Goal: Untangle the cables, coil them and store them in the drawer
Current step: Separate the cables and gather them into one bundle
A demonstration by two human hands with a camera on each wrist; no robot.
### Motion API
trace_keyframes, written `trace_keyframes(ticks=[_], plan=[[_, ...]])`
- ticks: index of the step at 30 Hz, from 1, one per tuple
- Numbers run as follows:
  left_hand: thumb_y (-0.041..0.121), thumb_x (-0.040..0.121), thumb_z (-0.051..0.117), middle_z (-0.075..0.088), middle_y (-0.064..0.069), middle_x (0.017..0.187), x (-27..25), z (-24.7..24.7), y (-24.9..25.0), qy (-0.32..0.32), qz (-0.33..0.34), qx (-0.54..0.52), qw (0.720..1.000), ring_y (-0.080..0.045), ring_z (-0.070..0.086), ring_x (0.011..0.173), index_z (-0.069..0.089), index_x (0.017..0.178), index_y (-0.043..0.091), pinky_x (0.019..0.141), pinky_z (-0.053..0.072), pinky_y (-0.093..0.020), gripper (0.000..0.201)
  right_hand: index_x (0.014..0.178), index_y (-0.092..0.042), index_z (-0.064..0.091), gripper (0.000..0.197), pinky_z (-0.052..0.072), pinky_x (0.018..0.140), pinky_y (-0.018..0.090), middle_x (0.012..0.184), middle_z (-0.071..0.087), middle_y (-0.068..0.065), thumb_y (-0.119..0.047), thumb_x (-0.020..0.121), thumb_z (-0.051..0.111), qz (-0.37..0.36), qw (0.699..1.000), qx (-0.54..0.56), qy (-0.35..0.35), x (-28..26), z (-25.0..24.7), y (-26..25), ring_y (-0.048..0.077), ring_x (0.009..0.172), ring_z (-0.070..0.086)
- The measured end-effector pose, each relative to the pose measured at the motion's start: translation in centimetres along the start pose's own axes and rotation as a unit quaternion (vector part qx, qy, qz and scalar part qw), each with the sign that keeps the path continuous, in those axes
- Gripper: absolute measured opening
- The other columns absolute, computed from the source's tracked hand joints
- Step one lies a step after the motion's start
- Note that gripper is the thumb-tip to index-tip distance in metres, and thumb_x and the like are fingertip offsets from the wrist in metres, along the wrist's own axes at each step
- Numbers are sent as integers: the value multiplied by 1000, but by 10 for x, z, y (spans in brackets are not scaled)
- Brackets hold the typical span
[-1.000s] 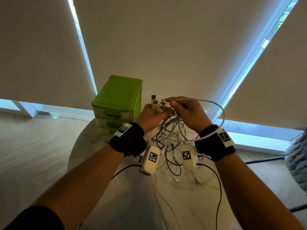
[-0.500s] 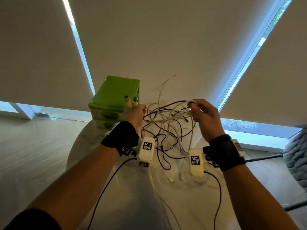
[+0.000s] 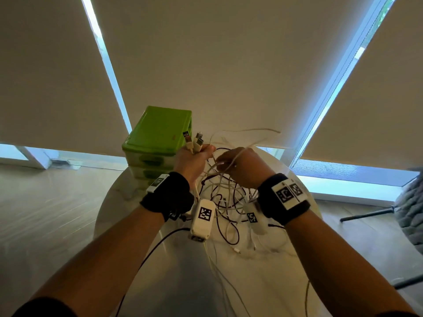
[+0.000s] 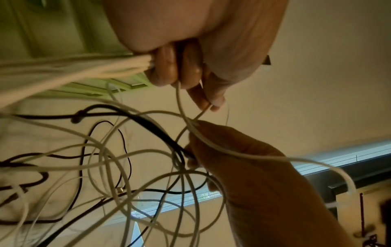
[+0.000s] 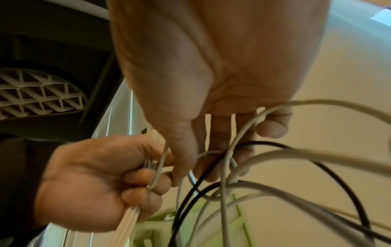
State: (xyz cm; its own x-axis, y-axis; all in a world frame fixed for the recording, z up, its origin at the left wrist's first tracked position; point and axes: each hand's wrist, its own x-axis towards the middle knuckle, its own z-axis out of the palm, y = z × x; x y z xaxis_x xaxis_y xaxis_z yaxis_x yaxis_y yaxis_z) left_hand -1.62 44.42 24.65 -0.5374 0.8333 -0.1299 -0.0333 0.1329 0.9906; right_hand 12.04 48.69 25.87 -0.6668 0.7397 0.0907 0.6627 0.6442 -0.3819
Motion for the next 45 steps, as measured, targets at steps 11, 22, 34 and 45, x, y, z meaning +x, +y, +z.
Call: trace_keyframes(ticks=[11,22,34,45], plan=[[18,90,58,47,0,66,6,-3,-16,100,-92,-16,991,-16,43,60,60,89,11,54,35,-25,7,65,-14,46,27,46,65,25,63,45,-1,-10,81,67,61,827,552,91,-12,-21,6,13,62,49],[16,93,55,39,2,59,1,1,-11,66,-127,-85,986,-8,33,42,55,83,14,42,27,-20,11,107,-9,58,24,36,66,28,109,69,-2,-2,90,44,43,645,751,132,-20,-30,9,8,48,49],[21,95,56,42,4,64,-10,4,-13,-219,-56,-128,966,-8,17,45,69,103,18,38,12,-18,15,67,-8,57,39,42,50,23,115,69,9,-22,100,42,46,796,603,12,-11,-57,-3,18,52,58],[29,98,50,25,5,53,3,-5,-10,-193,-66,-145,968,-6,19,39,62,83,17,37,14,-20,23,59,-13,60,42,44,57,29,72,69,8,-24,98,49,189,800,564,73,-14,-51,22,16,46,51]])
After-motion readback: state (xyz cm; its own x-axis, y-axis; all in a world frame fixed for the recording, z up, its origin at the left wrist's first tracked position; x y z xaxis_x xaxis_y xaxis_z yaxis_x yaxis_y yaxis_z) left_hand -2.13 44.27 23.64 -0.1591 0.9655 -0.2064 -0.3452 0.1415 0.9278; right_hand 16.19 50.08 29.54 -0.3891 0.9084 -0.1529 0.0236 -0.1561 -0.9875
